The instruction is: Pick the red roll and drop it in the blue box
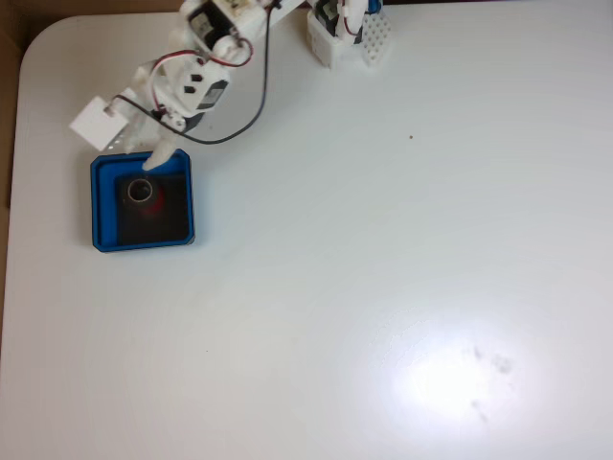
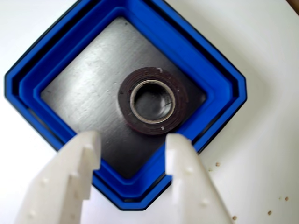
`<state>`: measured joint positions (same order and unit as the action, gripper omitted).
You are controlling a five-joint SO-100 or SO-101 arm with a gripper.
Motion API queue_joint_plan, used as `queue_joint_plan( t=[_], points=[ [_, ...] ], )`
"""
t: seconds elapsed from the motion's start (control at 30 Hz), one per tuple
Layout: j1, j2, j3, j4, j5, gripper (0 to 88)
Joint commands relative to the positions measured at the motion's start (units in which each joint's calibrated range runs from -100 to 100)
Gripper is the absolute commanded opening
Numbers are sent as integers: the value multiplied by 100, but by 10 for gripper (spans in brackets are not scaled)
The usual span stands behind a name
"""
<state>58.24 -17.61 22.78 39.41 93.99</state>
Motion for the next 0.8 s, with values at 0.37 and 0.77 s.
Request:
queue_joint_plan(
  t=[0.37,0.77],
  points=[
    [-2184,-5613,4676,-187,14,130],
    [-3601,-6884,6141,-195,-12,130]
  ],
)
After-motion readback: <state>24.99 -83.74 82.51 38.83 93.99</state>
